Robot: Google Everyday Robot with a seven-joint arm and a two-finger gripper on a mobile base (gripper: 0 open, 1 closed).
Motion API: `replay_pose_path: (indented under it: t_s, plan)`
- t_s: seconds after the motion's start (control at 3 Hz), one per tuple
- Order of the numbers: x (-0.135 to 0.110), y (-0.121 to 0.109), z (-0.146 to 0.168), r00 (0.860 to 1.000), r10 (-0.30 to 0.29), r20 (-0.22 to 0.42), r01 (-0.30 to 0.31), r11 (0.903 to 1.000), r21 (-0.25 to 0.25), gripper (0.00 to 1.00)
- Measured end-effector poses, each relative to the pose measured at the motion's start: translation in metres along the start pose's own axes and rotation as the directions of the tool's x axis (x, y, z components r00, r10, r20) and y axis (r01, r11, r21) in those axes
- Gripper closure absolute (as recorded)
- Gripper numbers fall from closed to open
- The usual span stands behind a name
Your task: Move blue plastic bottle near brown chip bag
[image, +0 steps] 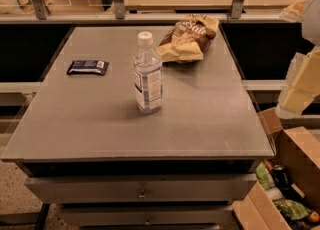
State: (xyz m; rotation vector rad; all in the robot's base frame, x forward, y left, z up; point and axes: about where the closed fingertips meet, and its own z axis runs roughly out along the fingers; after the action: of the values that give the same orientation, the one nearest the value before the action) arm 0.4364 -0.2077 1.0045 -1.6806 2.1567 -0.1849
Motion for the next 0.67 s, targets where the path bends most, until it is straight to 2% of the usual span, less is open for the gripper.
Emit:
replay_pose_path:
  t_s: [0.33,0.67]
  plan:
    - [-0.0008,0.0001,-0.0007,1.0,0.001,0.004,-0.001,1.0,0.002,0.0]
    - [-0.0108,0.0041,0.0028,0.998,0.014,0.057,-0.013,0.9998,-0.015,0.0]
